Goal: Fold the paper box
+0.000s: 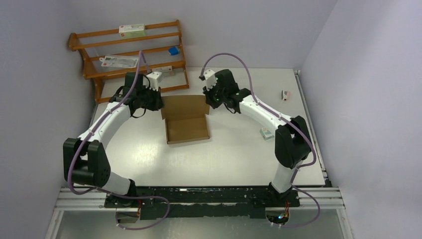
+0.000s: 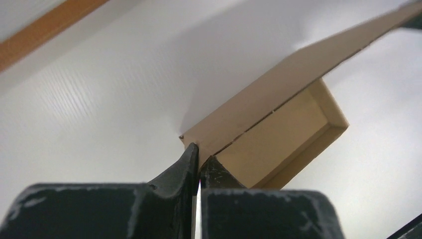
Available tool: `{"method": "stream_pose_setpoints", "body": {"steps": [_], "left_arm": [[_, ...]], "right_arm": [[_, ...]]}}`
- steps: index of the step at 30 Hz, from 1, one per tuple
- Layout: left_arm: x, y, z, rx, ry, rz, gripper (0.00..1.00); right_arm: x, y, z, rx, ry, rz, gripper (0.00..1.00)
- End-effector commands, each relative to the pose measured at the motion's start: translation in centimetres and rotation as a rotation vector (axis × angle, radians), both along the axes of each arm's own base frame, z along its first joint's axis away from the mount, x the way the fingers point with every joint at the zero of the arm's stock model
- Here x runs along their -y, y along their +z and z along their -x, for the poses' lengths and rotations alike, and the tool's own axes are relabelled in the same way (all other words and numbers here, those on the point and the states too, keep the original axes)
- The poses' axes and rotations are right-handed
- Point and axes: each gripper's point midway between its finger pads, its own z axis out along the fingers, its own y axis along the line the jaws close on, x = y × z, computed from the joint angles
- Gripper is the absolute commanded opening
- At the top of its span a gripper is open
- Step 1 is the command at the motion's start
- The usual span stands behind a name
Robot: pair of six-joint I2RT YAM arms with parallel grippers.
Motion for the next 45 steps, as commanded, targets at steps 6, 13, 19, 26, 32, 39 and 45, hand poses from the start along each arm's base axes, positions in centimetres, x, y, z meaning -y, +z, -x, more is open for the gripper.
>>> {"method": "stream_pose_setpoints", "body": {"steps": [6,13,19,26,32,39,45], "left_arm": [[1.6,1.6,-0.7,-0.106,0.345,0.252,0.05],[3.2,1.3,-0.4,-0.134,0.455,0.31,0.08],[4.4,1.3,0.2,-0.077,0.488,0.311,0.09],[4.0,0.3,2.7,-0.039,0.511,0.36,0.1],[4.3,-0.9,4.1,-0.06,0.496,0.351,0.13],[3.9,-1.1,5.4,-0.055,0.498,0.37,0.14],[3.6,-1.5,6.6,-0.052,0.501,0.387,0.14]], "right_arm": [[-0.7,-0.1,1.7,-0.151,-0.41,-0.031,0.0],[-0.9,0.3,3.0,-0.163,-0.635,-0.055,0.0],[-0.9,1.3,3.6,-0.118,-0.739,-0.148,0.0],[-0.5,0.1,5.5,-0.114,-0.783,-0.218,0.0],[-0.7,-0.7,6.7,-0.12,-0.837,-0.218,0.0],[-0.1,-0.1,7.6,-0.092,-0.919,-0.289,0.0],[0.8,-0.8,8.8,-0.073,-0.968,-0.344,0.0]]}}
